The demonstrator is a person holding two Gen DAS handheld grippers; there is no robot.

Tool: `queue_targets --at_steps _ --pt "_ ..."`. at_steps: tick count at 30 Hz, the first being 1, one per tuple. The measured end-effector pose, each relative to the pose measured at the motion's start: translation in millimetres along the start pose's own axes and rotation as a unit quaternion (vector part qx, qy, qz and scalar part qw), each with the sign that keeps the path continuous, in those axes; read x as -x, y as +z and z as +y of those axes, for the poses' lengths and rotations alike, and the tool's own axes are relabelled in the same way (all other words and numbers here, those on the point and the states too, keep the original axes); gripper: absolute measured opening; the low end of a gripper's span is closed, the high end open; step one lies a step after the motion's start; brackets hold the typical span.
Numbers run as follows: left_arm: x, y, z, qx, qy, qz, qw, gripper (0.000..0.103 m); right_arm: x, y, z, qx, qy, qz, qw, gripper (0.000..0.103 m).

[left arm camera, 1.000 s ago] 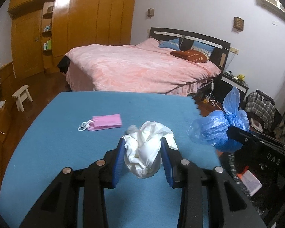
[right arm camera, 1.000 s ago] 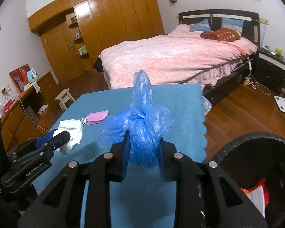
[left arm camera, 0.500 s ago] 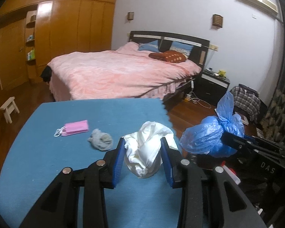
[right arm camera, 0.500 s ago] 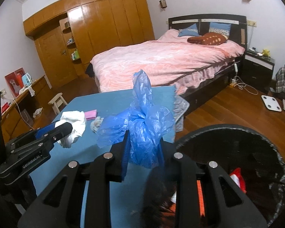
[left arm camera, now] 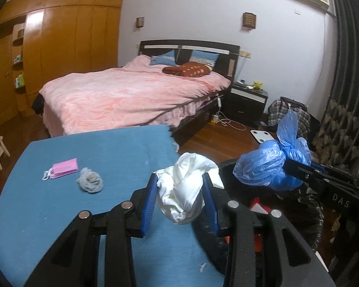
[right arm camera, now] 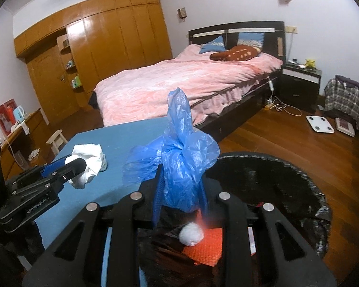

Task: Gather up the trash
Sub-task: 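Carry the tissue and blue bag toward the black bin with both tools, then open both tools over the bin, dropping the tissue and blue bag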

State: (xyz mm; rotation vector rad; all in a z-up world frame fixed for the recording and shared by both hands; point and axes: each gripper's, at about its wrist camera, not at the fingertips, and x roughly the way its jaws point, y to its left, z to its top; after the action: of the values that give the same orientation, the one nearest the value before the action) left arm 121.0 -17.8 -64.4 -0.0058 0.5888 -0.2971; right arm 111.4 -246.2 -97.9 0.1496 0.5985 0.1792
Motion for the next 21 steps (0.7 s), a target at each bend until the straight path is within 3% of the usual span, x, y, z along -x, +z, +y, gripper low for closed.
queue_targets --at_steps 21 --pt "-29.0 -2.8 -86.2 -0.058 -0.08 0.008 0.9951 0.037 28.7 -21.8 -75.8 -0.039 -0.082 0.001 0.996 0.025"
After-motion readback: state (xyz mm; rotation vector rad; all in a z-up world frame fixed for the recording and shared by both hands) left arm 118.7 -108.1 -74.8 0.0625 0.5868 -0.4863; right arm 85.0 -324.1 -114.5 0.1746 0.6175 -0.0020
